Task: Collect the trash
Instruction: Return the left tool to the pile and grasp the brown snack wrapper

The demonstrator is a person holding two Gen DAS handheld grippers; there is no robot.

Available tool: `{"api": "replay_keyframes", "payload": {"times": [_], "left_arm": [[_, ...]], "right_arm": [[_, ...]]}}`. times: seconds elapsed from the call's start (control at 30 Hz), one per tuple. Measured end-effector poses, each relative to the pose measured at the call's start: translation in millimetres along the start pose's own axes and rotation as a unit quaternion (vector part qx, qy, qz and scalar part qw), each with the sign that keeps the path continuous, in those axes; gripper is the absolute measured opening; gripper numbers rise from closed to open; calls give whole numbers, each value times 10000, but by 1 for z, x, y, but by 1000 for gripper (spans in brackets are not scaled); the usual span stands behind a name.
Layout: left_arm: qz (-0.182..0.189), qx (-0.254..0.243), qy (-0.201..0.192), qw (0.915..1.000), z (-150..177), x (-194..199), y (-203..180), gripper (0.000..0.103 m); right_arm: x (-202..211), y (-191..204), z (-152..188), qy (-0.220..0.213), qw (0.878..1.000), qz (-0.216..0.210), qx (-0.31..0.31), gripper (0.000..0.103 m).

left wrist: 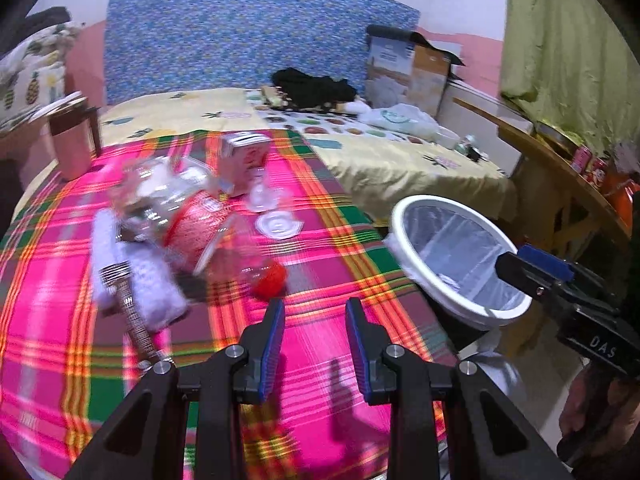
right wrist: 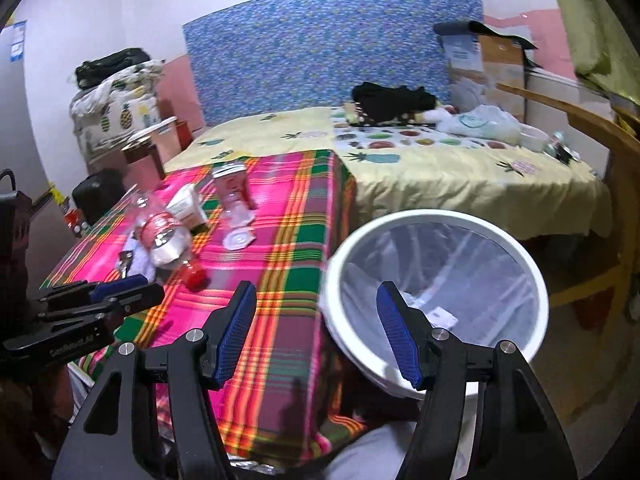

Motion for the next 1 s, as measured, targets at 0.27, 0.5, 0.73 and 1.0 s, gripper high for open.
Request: {"api": "replay_keyframes", "payload": {"times": [0.27,0.5,0.73,1.0], "left_arm": [[-333,278,-59,9990,5,14,35,31],[-649,564,-82,9963,7,20,64,31],[-872,815,-19,9929,11,15,90,31],[-918,1059,231,9899,16,-5,105,31]], "right_arm": [[-5,25,-1,93,9991,-229,337,64],[-10,41,-2,122,9977,-392,531,64],[-16,54,-5,137,9963,-556,642,64],[-26,65,-8,186,9949,-673,734,64]]}}
Point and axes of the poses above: each gripper's, at about its wrist camera, not at the fingertips, and x roughly against the way its jaws point, y to its left, z to its underside, the point moved 3 cm from there along -x, roughly the way its jaws point, and after that the axes turned 3 degrees about -x, right-handed, at the moved point
